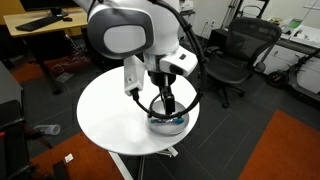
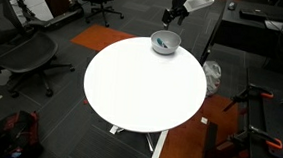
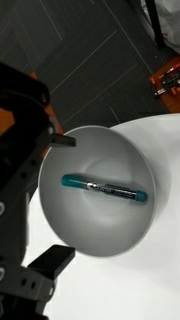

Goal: Remove the marker from the bowl and place it on the table

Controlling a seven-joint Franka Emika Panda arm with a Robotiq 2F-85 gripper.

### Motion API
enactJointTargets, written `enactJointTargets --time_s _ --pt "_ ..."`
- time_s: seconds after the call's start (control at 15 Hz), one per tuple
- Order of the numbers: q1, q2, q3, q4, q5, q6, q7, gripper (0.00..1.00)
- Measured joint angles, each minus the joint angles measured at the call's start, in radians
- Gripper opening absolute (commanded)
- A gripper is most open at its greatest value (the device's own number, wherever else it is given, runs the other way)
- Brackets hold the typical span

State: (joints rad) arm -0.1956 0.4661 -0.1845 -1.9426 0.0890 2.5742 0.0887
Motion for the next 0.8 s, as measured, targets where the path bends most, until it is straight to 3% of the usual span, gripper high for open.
enactJointTargets --time_s 0.8 --pt "-0.004 0.185 0.005 0.173 0.002 -0.001 0.001 1.00"
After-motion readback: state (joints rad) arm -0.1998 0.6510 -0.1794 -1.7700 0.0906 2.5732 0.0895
